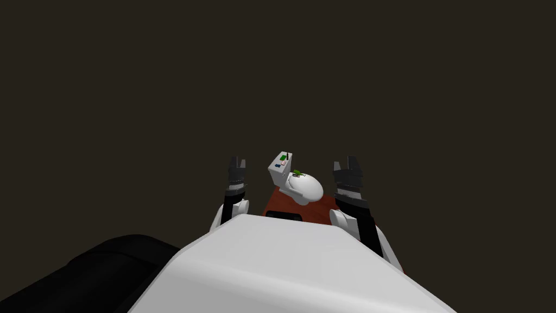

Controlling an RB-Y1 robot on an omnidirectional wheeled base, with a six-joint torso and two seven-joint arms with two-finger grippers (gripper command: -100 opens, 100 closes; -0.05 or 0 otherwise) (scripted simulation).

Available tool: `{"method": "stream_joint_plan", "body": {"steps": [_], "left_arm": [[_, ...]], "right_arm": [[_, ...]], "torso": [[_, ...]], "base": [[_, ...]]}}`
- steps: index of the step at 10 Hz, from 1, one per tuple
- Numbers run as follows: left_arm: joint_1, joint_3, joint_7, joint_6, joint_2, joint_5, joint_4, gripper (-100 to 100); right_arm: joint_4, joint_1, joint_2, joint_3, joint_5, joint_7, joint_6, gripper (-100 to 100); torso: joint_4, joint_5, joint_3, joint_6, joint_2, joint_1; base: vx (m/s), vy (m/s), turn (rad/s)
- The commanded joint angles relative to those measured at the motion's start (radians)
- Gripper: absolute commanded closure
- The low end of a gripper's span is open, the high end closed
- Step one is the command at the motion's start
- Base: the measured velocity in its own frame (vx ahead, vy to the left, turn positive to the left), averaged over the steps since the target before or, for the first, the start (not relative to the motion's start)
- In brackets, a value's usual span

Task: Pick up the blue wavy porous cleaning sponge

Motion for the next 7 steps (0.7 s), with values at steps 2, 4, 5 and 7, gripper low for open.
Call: {"method": "stream_joint_plan", "body": {"steps": [2,4,5,7], "left_arm": [[-0.022,0.001,0.015,0.034,0.062,0.011,0.009,-100],[-0.053,0.001,0.036,0.083,0.111,0.026,0.02,-100],[-0.072,0.002,0.049,0.115,0.133,0.036,0.027,-100],[-0.12,0.003,0.08,0.178,0.171,0.059,0.044,-100]], "right_arm": [[0.0,0.0,0.0,0.0,0.0,0.0,0.0,0],[0.0,0.0,0.0,0.0,0.0,0.0,0.0,0],[0.0,0.0,0.0,0.0,0.0,0.0,0.0,0],[0.0,0.0,0.0,0.0,0.0,0.0,0.0,0]], "torso": [[0.0,0.0,0.0,0.0,0.0,0.0],[0.0,0.0,0.0,0.0,0.001,0.0],[0.0,0.0,0.0,0.0,0.001,0.0],[0.0,0.0,0.0,0.0,0.001,0.0]], "base": [[-0.008,-0.002,-0.039],[-0.014,-0.004,-0.062],[-0.016,-0.005,-0.075],[-0.015,-0.008,-0.092]]}}
